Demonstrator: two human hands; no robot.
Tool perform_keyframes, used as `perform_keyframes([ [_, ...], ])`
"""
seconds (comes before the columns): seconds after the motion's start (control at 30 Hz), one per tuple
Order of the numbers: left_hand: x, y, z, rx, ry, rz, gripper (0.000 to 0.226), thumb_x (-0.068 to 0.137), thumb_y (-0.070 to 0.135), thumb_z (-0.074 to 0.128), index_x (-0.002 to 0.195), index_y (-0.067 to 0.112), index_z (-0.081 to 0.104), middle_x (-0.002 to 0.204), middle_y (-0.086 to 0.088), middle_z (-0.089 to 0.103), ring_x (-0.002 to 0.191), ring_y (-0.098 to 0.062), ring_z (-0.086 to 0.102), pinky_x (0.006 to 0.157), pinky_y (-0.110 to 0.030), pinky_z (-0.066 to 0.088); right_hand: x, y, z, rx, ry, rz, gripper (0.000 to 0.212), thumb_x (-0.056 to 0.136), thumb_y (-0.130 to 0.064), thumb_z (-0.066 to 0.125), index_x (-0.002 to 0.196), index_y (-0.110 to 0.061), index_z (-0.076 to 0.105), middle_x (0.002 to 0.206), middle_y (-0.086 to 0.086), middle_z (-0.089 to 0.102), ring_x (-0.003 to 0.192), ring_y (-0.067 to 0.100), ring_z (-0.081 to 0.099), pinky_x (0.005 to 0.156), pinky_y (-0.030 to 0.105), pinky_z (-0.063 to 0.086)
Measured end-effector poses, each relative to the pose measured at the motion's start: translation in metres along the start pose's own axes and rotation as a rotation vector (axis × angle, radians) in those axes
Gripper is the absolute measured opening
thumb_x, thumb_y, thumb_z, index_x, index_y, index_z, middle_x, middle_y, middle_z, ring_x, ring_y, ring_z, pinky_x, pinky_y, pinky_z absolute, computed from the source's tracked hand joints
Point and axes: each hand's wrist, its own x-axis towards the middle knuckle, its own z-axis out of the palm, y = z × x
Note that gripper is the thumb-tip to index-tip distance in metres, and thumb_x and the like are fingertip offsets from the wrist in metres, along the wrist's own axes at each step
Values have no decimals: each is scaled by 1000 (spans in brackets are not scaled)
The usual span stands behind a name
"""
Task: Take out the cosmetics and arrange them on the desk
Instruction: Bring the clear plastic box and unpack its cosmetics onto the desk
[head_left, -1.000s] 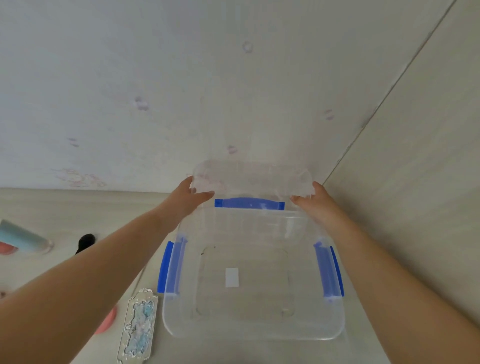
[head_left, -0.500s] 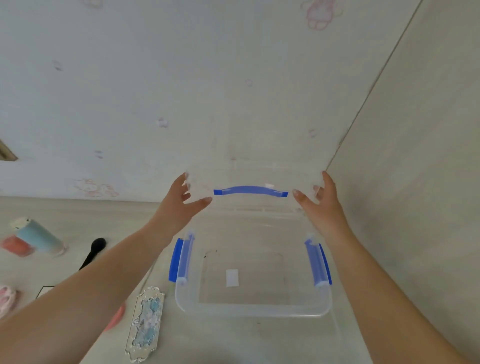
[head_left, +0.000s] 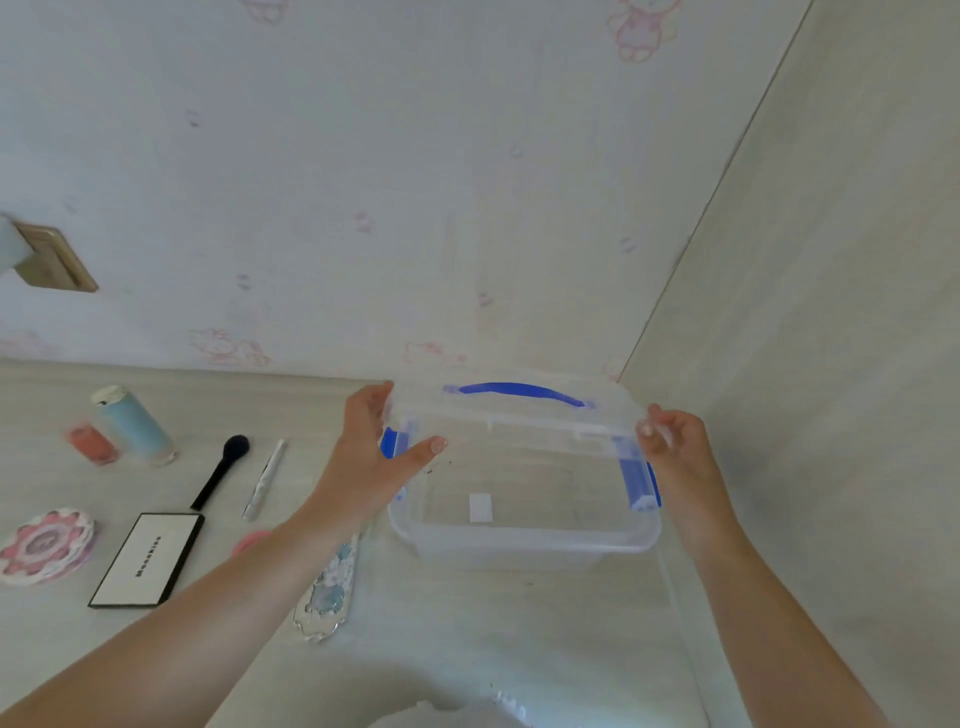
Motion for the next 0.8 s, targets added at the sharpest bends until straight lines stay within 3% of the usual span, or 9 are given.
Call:
perform_keyframes([
  [0.03,-6,-3,1,25,-5,13,84,57,50,76,126,33,31,131,18,46,125,-1,45,102,-28,39,-5,5,-1,-5,-9,-4,38,67,-57,62,94,-34,49,134,-20,43,125,5,43,99,43,45],
  [0.13,-21,-13,4,79,-13,49,83,69,29,82,133,28,30,134,17,42,123,6,43,100,-18,38,-16,17,-3,-74,-10,-27,15,86,-32,64,87,-31,49,146,-12,37,120,3,41,92,26,43],
  [0.2,-28,-20,6,130,-14,82,80,70,25,80,132,32,29,137,20,36,116,23,35,88,-3,34,-18,23,-3,-136,-9,-52,15,86,-25,64,91,-29,51,148,-9,34,118,3,40,96,24,35],
  [0.27,-35,-26,6,165,-16,96,83,68,28,82,133,32,30,140,23,31,112,30,28,85,2,29,-22,28,-2,-163,-33,-67,22,85,-23,66,102,-26,52,148,-9,34,119,4,41,95,20,30],
  [0.4,-46,-36,8,244,-17,121,91,64,32,83,139,27,31,149,24,22,129,14,25,102,-13,22,-28,38,-1,-223,-59,-126,33,84,-19,67,111,-30,51,143,-8,38,120,3,41,97,18,28],
  [0.5,-54,-41,10,268,-35,99,97,58,44,85,139,25,35,139,41,13,123,27,18,103,-16,22,-29,45,1,-261,-65,-173,35,83,-15,68,112,-26,53,134,-13,38,131,7,38,97,14,25],
  [0.57,-58,-44,11,260,-39,83,101,51,60,74,138,27,35,136,46,9,117,35,14,104,-20,24,-29,48,1,-304,-84,-182,36,83,-16,69,115,-24,55,138,-12,37,135,6,34,97,13,24],
  [0.7,-58,-44,11,253,-38,71,101,49,63,69,137,27,36,135,49,9,116,36,15,103,-21,25,-30,52,1,-376,-96,-221,33,83,-17,68,112,-27,56,148,-4,33,137,7,30,100,17,23],
  [0.8,-58,-45,11,258,-33,70,100,49,64,70,137,28,36,143,39,17,114,36,17,104,-24,29,-31,52,2,-394,-93,-229,31,84,-17,67,111,-27,56,149,-4,30,136,5,30,98,17,24],
])
